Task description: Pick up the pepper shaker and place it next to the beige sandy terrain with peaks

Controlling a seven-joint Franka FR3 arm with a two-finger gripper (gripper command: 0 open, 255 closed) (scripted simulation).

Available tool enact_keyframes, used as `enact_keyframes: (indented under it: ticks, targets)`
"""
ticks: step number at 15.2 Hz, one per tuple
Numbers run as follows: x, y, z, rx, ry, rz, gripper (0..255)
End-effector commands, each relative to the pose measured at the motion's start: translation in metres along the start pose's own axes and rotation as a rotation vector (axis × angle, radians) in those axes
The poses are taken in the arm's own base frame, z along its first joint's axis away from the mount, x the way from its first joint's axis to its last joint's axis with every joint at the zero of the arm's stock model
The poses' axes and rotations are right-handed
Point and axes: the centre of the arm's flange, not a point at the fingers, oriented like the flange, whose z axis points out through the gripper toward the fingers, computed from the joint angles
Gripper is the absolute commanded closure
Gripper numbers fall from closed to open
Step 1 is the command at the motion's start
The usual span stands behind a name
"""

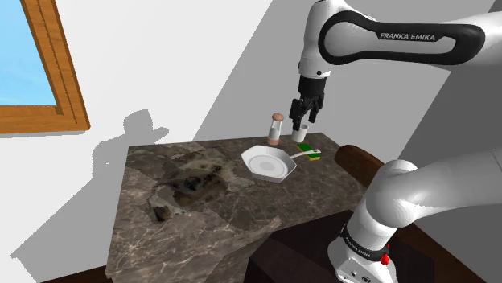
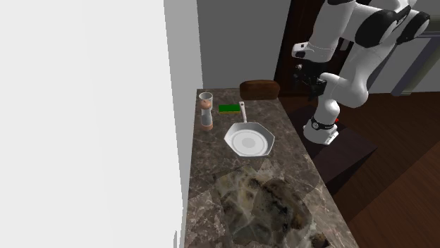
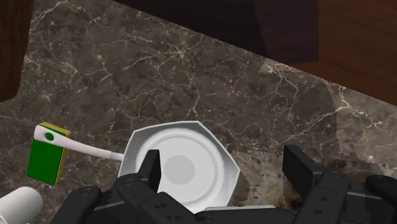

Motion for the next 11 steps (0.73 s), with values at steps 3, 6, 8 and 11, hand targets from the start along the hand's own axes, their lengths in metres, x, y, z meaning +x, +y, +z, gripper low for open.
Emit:
enact_keyframes:
  ticks: [3,6,8,11]
  targets:
    - [0.017,0.016,0.009,-0.005,0.006,0.002,0]
    - [0.044,0.04,0.023,-0.012,0.014,0.005,0]
    - [0.061,0.056,0.031,-0.017,0.02,0.007,0]
    - [0.087,0.08,0.044,-0.024,0.028,0.01,0]
